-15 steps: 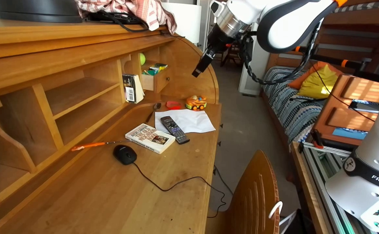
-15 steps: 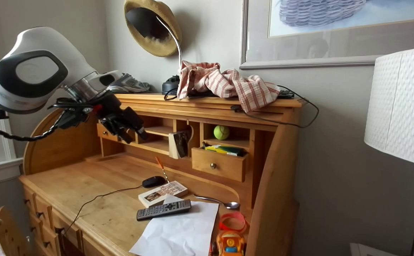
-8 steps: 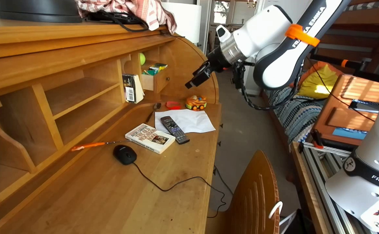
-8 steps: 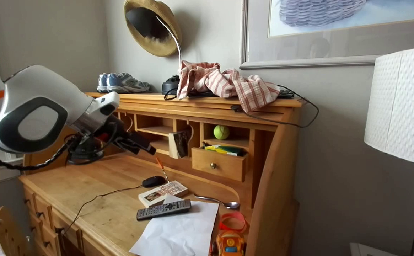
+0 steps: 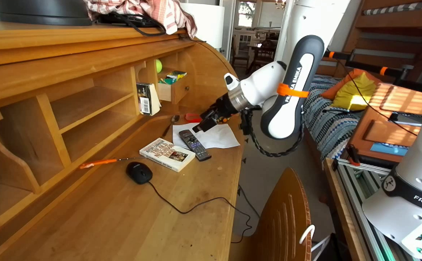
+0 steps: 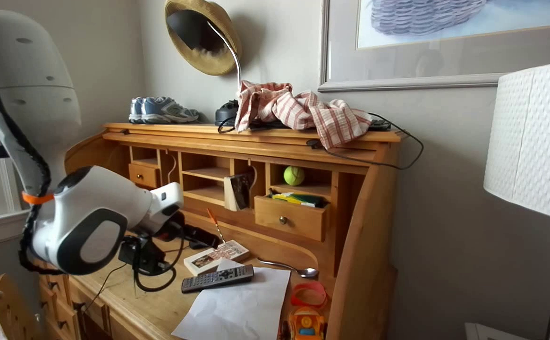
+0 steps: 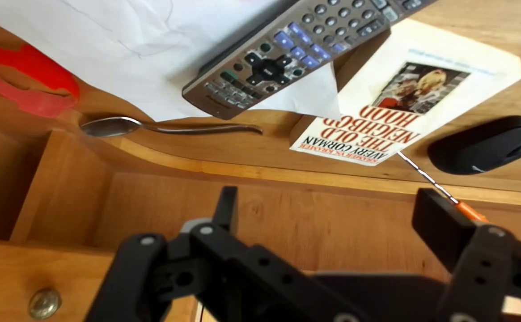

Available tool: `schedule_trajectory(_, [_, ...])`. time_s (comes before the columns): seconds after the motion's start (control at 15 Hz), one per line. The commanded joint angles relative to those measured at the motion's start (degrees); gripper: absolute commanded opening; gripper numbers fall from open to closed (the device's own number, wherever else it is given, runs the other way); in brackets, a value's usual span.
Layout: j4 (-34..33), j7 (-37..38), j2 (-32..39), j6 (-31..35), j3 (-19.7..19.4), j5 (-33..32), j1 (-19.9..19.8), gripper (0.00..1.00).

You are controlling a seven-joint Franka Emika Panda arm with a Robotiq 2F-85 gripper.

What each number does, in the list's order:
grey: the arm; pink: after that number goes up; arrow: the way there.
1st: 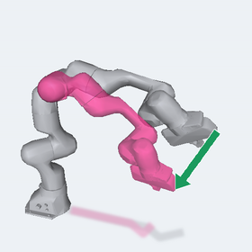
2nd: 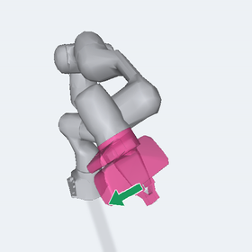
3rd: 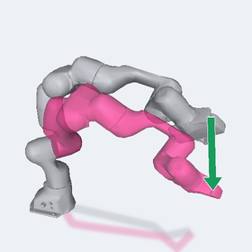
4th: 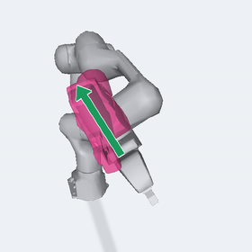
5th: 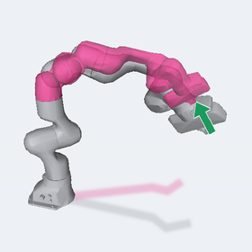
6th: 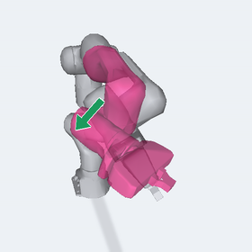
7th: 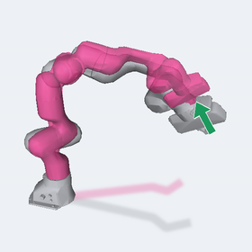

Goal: Remove the book from the shelf

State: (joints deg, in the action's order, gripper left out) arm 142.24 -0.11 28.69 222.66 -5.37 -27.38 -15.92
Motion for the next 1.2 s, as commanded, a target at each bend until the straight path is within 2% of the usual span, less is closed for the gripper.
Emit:
schedule_trajectory(0.0, [-9.36,1.11,6.68,0.34,3.01,-0.36,-1.84,1.0])
schedule_trajectory(0.2, [-13.29,0.97,8.6,1.01,4.31,0.57,-1.46,1.0])
schedule_trajectory(0.47, [-15.11,0.12,9.25,2.87,4.84,2.38,-0.2,1.0])
schedule_trajectory(0.93, [-13.39,-1.35,7.52,11.65,4.16,6.92,3.45,1.0])
schedule_trajectory(1.13, [-14.13,-1.25,7.57,13.07,3.96,8.36,4.57,1.0])
